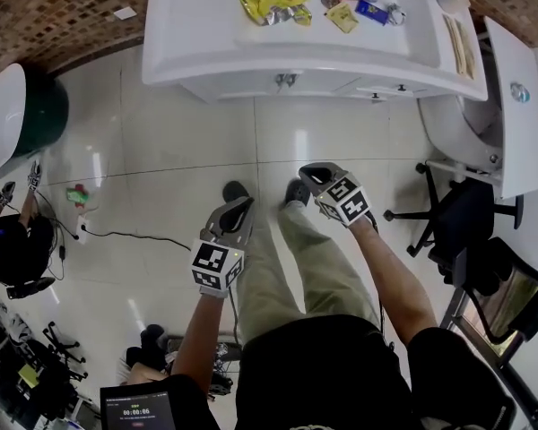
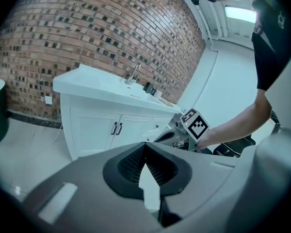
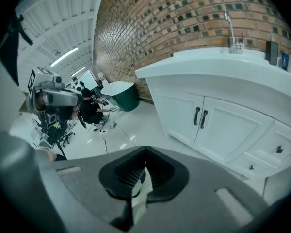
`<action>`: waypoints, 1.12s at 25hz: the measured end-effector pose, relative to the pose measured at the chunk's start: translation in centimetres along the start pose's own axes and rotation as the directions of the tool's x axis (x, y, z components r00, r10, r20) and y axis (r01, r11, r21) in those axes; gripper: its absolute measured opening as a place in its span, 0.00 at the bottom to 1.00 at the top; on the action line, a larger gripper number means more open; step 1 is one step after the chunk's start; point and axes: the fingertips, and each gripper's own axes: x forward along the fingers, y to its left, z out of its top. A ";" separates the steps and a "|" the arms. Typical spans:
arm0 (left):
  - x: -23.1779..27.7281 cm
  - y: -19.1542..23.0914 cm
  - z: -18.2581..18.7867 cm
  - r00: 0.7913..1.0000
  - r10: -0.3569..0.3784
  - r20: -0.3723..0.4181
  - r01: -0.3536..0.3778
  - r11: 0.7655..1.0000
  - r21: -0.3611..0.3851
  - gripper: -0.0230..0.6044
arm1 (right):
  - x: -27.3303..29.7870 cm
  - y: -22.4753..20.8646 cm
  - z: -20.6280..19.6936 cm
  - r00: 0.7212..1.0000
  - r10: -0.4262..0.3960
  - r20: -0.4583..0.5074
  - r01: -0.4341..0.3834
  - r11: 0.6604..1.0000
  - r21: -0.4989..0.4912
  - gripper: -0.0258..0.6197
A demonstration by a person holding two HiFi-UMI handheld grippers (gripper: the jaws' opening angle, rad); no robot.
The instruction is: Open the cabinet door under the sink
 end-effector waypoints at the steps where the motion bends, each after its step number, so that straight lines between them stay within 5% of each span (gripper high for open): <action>1: 0.6 0.1 0.1 1.000 0.002 0.011 -0.002 1.000 -0.010 0.06 | 0.5 -0.7 -0.6 1.000 -0.013 -0.015 0.013 1.000 -0.004 0.02; 9: 4.6 0.2 0.1 0.998 0.006 0.058 -0.003 0.999 -0.051 0.06 | 4.2 -7.4 -3.9 0.994 -0.089 -0.058 0.092 0.994 0.053 0.02; 20: 5.8 3.4 -3.0 0.999 0.034 0.011 -0.033 0.995 -0.095 0.06 | 9.1 -14.5 -1.2 0.983 -0.173 -0.054 0.175 0.984 0.035 0.07; 28: 6.9 5.3 -0.6 0.998 0.041 0.038 -0.037 0.994 -0.104 0.06 | 11.9 -19.1 2.7 0.972 -0.227 -0.056 0.228 0.974 0.005 0.09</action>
